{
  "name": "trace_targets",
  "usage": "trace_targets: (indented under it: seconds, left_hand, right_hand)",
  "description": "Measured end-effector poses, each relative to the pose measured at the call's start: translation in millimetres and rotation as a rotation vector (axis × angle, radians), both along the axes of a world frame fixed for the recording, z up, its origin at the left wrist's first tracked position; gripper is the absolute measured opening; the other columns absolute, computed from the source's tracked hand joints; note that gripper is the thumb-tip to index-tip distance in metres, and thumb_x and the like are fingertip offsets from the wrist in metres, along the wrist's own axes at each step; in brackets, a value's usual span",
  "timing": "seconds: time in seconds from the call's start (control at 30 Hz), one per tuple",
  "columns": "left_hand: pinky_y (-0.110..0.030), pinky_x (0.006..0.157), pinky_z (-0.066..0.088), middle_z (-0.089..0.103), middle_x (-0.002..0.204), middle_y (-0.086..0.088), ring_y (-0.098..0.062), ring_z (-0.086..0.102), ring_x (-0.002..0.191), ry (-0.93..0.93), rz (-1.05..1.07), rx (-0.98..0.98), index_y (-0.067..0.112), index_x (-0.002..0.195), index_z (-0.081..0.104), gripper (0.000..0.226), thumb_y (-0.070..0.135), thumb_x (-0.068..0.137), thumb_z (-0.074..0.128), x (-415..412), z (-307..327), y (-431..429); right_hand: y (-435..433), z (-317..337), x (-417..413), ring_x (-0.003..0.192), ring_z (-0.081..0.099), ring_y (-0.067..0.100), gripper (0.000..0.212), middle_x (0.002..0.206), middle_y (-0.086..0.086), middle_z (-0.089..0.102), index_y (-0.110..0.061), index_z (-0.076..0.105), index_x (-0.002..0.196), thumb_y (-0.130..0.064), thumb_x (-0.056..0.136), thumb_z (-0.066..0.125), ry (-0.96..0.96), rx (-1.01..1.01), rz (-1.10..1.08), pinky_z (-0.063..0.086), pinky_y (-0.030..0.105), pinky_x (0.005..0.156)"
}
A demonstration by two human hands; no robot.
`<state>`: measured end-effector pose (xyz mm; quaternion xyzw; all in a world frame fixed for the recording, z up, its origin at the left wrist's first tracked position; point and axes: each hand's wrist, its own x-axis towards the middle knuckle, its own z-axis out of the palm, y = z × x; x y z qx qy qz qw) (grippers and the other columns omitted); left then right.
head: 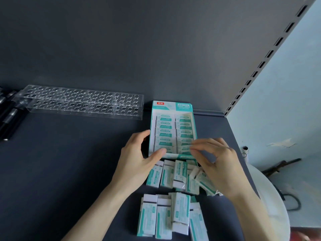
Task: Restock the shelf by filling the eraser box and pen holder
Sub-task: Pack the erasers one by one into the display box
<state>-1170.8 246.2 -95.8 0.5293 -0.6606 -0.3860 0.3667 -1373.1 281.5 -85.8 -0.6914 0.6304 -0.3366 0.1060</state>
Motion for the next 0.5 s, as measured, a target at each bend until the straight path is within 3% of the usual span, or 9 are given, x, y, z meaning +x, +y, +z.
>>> trace_targets:
  seconds: [0.13,0.27,0.4,0.5]
  left_hand:
    - [0.009,0.076,0.027,0.049,0.107,0.028,0.035,0.037,0.094,-0.008,0.001,-0.006,0.044,0.111,0.043,0.044,0.026,0.082,0.071,0,1,0]
    - [0.008,0.077,0.028,0.048,0.109,0.026,0.033,0.038,0.096,-0.02,0.006,-0.004,0.036,0.12,0.049,0.046,0.027,0.081,0.072,1,0,0]
    - [0.005,0.082,0.029,0.049,0.11,0.02,0.011,0.048,0.104,-0.063,0.061,-0.059,0.026,0.121,0.056,0.05,0.033,0.075,0.075,3,-1,2]
    - [-0.001,0.083,0.032,0.052,0.103,0.017,0.001,0.049,0.099,-0.101,0.071,-0.165,0.023,0.106,0.06,0.038,0.038,0.073,0.073,4,4,11]
  right_hand:
    - [-1,-3,-1,0.091,0.049,0.013,0.01,0.102,-0.021,0.06,-0.018,0.075,0.086,-0.016,0.086,0.065,0.046,0.043,0.029,0.04,0.02,0.081]
    - [-1,-4,1,0.095,0.042,0.01,0.016,0.11,-0.02,0.058,-0.019,0.075,0.085,-0.019,0.089,0.06,0.036,0.104,0.061,0.032,0.007,0.083]
    - [6,4,2,0.097,0.051,0.011,0.009,0.105,-0.016,0.063,-0.019,0.074,0.088,-0.015,0.084,0.067,-0.085,0.033,0.01,0.034,0.003,0.083]
    - [19,7,1,0.091,0.054,0.009,0.011,0.094,-0.022,0.061,-0.024,0.071,0.085,-0.014,0.08,0.072,-0.18,0.026,-0.03,0.039,0.007,0.077]
